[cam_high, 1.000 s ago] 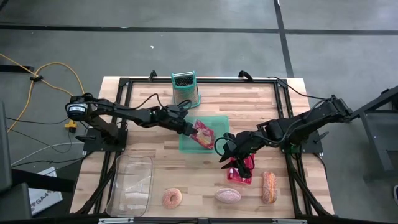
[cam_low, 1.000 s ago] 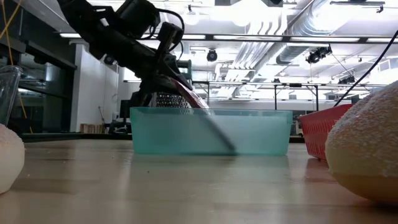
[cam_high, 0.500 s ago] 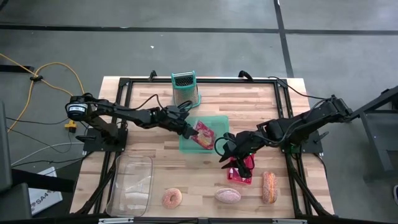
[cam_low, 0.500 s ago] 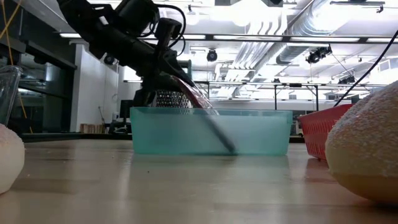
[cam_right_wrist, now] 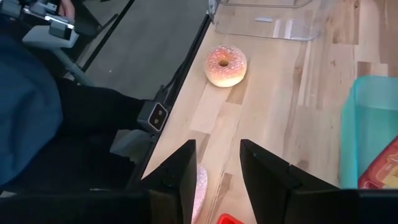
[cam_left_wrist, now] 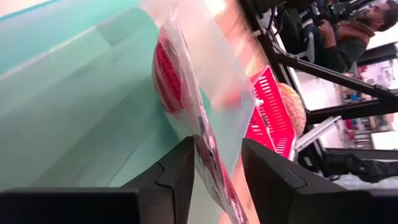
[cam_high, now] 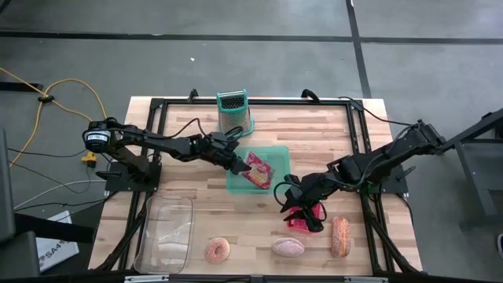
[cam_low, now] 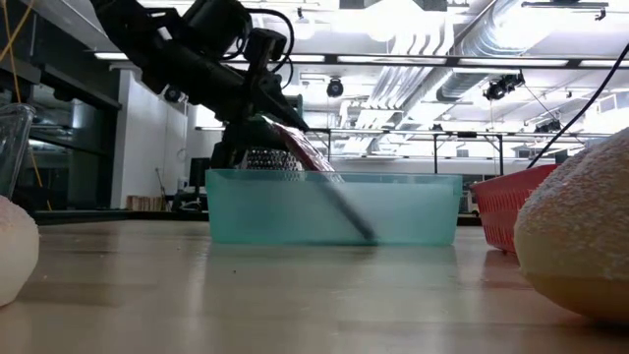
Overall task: Pick & Place Food Item
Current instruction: Put the popcorn bag into the green bin
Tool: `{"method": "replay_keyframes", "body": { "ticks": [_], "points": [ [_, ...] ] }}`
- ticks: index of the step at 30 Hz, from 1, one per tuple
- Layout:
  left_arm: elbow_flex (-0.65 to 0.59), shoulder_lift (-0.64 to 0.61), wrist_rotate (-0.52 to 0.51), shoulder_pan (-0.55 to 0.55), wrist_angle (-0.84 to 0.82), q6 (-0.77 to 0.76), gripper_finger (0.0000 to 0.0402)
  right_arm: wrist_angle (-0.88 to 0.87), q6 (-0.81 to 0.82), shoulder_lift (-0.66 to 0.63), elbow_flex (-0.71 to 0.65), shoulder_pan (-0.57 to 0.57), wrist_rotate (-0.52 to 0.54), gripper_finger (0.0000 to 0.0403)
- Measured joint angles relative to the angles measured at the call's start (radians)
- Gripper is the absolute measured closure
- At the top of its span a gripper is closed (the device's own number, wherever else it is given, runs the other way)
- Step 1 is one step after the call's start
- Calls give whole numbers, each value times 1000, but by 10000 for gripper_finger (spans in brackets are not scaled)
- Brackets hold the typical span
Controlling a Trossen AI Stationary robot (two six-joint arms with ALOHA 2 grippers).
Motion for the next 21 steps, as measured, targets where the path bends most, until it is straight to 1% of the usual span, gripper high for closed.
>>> {"method": "replay_keyframes", "body": {
  "ticks": [5,6,11,17,21],
  "points": [
    [0,0,50,26,0,-27,272,0,0,0,0,15,2,291],
    [0,0,49,27,0,-33,272,0,0,0,0,18,3,291],
    [0,8,-21,11,-3,-31,272,0,0,0,0,19,4,291],
    [0,8,-22,-11,18,-31,272,0,0,0,0,18,7,291],
    [0,8,-13,-13,-9,-42,272,0,0,0,0,18,7,291]
  ]
}}
